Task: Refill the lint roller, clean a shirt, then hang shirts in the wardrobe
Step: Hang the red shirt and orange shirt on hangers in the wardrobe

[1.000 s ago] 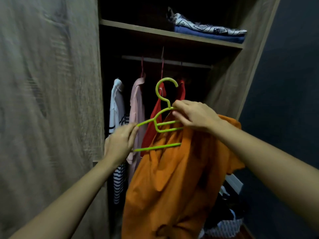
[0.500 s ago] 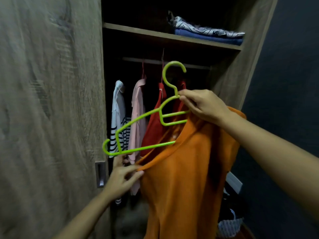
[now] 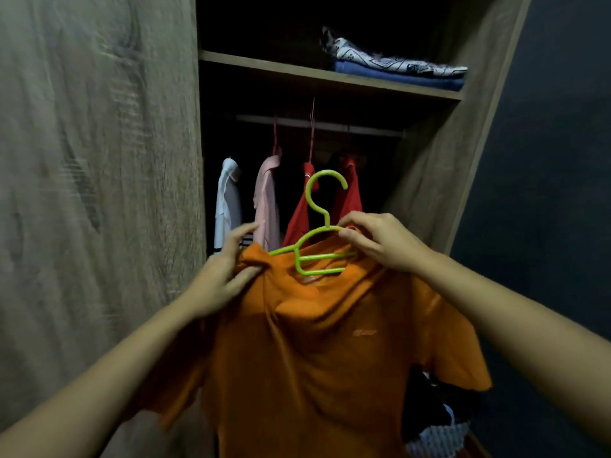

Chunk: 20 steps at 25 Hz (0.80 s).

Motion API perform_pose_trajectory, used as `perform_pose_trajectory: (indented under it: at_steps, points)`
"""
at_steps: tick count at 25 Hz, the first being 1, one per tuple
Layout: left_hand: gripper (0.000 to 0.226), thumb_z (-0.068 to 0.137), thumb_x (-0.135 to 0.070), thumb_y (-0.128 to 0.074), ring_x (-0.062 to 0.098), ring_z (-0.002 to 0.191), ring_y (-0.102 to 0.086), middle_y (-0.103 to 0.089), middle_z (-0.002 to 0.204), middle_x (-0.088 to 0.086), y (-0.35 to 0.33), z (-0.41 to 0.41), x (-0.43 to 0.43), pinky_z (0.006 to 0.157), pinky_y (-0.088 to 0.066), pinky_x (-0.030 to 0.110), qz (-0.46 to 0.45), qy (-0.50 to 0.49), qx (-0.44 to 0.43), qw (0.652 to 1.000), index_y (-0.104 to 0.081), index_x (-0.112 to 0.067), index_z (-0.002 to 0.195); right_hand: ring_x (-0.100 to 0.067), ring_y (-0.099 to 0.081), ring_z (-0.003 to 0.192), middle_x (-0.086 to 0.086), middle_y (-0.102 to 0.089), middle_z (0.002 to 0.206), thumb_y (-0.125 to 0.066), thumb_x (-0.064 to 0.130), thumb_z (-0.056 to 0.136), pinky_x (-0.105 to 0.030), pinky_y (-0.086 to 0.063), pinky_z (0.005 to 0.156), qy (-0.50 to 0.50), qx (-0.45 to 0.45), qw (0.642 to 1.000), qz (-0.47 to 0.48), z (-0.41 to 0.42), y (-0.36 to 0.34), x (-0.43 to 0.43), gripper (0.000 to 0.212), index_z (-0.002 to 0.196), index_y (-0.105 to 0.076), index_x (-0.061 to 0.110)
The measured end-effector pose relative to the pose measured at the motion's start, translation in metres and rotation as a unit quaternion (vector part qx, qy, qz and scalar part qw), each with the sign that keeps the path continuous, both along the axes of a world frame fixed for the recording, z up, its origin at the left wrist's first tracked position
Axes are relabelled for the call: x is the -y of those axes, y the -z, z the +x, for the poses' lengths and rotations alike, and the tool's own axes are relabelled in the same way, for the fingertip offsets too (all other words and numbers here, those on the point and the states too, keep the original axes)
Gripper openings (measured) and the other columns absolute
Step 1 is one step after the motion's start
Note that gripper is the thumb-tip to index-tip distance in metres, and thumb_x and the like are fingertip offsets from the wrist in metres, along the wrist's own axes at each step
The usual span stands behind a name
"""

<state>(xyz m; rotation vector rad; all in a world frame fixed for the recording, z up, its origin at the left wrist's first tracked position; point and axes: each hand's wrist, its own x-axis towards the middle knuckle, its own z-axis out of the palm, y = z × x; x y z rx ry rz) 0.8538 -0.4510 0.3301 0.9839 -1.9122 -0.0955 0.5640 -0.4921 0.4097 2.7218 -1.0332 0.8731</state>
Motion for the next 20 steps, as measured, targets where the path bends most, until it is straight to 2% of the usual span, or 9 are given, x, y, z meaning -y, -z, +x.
perform_pose_trajectory:
  at_steps: [2,5,7,10,12,14,17,18,20]
  points:
    - [0.057,0.075,-0.045,-0.058,-0.006,0.076,-0.063,-0.068,0.086,-0.006,-0.014,0.018,-0.001,0.077,-0.044,0.013,-0.002,0.004,-0.027,1.000,-0.023,-0.066,0.115,-0.010,-0.063,0.082,0.003,-0.066,0.091,-0.039,0.047,0.092,-0.031,-0.052,0.074,-0.002,-0.007,0.999,0.051,-0.017,0.002,0.003,0.040,0.107,-0.061,0.017]
    - [0.042,0.068,-0.055,-0.057,0.010,0.080,-0.064,-0.068,0.087,-0.003,-0.032,0.037,-0.003,0.080,-0.048,0.025,0.020,-0.011,0.026,0.999,-0.041,-0.058,0.107,-0.008,-0.058,0.072,0.003,-0.060,0.076,-0.041,0.038,0.096,-0.035,-0.048,0.070,-0.018,0.043,0.991,0.123,-0.030,0.016,0.002,0.029,0.086,-0.062,0.021]
    - [0.030,0.066,-0.061,-0.056,0.002,0.080,-0.061,-0.064,0.089,-0.020,-0.046,0.043,-0.004,0.073,-0.044,0.015,0.025,-0.023,0.083,0.996,-0.051,-0.058,0.096,-0.003,-0.055,0.069,0.009,-0.057,0.072,-0.040,0.033,0.096,-0.028,-0.044,0.069,-0.029,0.108,0.978,0.177,-0.027,0.020,0.000,0.028,0.080,-0.062,0.026]
    - [0.021,0.068,-0.066,-0.054,-0.010,0.069,-0.058,-0.064,0.075,-0.027,-0.055,0.056,-0.009,0.061,-0.040,0.005,0.047,-0.010,0.056,0.997,-0.063,-0.050,0.079,-0.005,-0.054,0.066,0.005,-0.056,0.069,-0.035,0.038,0.096,-0.025,-0.043,0.067,-0.022,0.171,0.961,0.218,-0.024,0.021,0.001,0.038,0.080,-0.061,0.015]
    - [0.019,0.074,-0.058,-0.056,-0.010,0.078,-0.061,-0.068,0.083,-0.026,-0.054,0.064,-0.012,0.069,-0.044,0.004,0.065,-0.011,0.011,0.998,-0.068,-0.045,0.082,-0.005,-0.050,0.058,0.002,-0.051,0.064,-0.033,0.036,0.098,-0.024,-0.042,0.064,-0.015,0.211,0.949,0.235,-0.020,0.020,0.002,0.040,0.075,-0.056,0.013]
    - [0.011,0.087,-0.037,-0.060,-0.009,0.087,-0.063,-0.069,0.090,-0.028,-0.051,0.067,-0.015,0.075,-0.046,0.004,0.075,-0.006,-0.020,0.997,-0.070,-0.043,0.086,-0.005,-0.048,0.055,0.003,-0.048,0.060,-0.032,0.039,0.098,-0.023,-0.041,0.063,-0.004,0.228,0.936,0.269,-0.017,0.017,0.004,0.040,0.070,-0.052,0.017]
    - [0.038,0.087,-0.017,-0.060,-0.014,0.086,-0.062,-0.067,0.084,-0.037,-0.049,0.066,-0.014,0.075,-0.046,0.003,0.048,-0.027,-0.068,0.996,-0.068,-0.054,0.082,-0.007,-0.063,0.074,0.003,-0.064,0.078,-0.040,0.043,0.094,-0.015,-0.048,0.072,-0.064,0.192,0.914,0.352,-0.025,0.009,0.006,0.042,0.090,-0.063,0.009]
    - [0.038,0.086,-0.020,-0.060,-0.014,0.085,-0.062,-0.067,0.083,-0.037,-0.050,0.064,-0.016,0.074,-0.046,0.003,0.045,-0.031,-0.081,0.995,-0.067,-0.057,0.081,-0.008,-0.064,0.084,0.002,-0.066,0.090,-0.044,0.040,0.093,-0.016,-0.049,0.076,-0.079,0.169,0.919,0.347,-0.029,0.007,0.008,0.039,0.101,-0.064,0.008]
    - [0.014,0.081,-0.041,-0.063,-0.011,0.084,-0.063,-0.070,0.084,-0.031,-0.049,0.061,-0.018,0.072,-0.047,0.005,0.058,-0.011,-0.116,0.992,-0.069,-0.054,0.081,-0.009,-0.063,0.092,0.003,-0.065,0.098,-0.044,0.030,0.095,-0.019,-0.048,0.081,-0.066,0.138,0.942,0.300,-0.035,0.005,0.010,0.025,0.106,-0.063,0.017]
